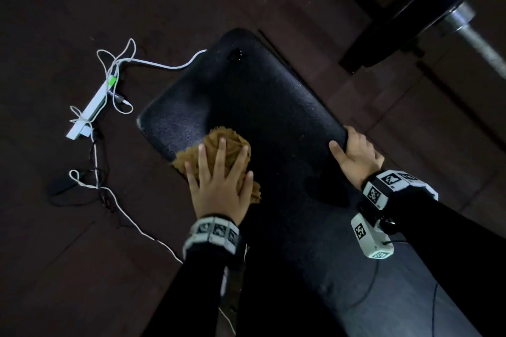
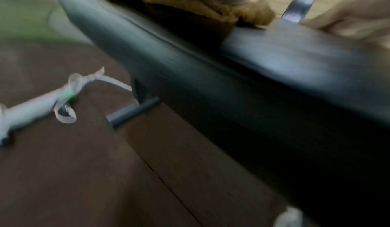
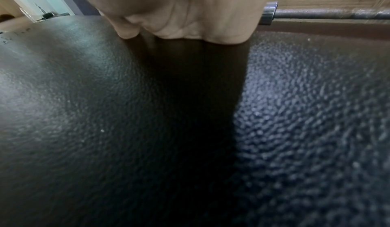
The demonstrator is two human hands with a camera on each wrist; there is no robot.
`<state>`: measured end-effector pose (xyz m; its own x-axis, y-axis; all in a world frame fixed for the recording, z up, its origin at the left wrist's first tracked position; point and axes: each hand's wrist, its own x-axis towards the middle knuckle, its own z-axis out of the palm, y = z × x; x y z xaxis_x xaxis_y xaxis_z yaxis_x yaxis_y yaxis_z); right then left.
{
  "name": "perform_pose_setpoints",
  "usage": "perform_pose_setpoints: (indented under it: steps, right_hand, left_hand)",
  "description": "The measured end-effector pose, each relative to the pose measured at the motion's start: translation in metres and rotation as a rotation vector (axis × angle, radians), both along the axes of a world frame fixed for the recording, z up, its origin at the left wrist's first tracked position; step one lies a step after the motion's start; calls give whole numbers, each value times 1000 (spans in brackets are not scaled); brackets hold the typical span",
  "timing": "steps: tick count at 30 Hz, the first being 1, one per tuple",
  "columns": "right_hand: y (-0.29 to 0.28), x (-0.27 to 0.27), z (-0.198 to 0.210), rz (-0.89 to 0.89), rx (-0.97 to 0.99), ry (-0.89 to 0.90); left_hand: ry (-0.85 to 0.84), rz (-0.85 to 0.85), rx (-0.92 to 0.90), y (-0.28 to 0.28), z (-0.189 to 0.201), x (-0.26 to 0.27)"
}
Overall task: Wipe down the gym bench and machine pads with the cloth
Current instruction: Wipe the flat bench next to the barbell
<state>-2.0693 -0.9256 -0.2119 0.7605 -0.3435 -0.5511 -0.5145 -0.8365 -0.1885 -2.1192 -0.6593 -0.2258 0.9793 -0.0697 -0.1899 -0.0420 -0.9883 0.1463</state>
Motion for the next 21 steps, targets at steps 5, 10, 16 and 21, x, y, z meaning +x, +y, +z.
perform_pose_setpoints:
  steps: [5,10,16,21]
  right_hand:
    - [-5,1,-5,0,35,6]
    - [-7,0,-11,-3,33,-11]
    - [-6,-1,-9,24,12,-15]
    - [-9,-1,-10,51,15,2]
  left_hand:
    - [-40,162,15,54,2,76]
    - [-39,363,-12,71,5,98]
    - [-32,713,-137,12,6,36]
    - [138,566,-58,-35,9,-20]
